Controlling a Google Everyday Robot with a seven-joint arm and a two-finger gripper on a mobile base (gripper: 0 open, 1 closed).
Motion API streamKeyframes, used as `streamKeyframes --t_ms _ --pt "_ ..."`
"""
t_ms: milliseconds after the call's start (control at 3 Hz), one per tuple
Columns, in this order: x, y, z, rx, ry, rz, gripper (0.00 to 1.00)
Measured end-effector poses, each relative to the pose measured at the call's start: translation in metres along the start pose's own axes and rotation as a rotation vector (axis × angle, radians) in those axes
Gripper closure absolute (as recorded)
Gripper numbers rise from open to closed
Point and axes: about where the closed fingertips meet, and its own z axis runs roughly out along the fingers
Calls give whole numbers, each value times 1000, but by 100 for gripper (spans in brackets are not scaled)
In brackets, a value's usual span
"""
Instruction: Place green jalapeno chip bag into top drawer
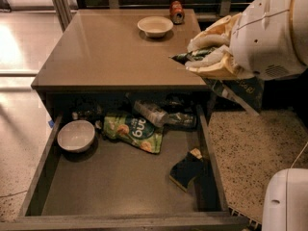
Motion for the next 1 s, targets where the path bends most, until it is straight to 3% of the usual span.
streamKeyframes --t_ms 333,667,1000 --pt "-7 -1 0 -3 -33 0 100" --pt "-4 22 -23 -38 -27 -1 100" --pt "1 63 -59 -52 -40 38 100"
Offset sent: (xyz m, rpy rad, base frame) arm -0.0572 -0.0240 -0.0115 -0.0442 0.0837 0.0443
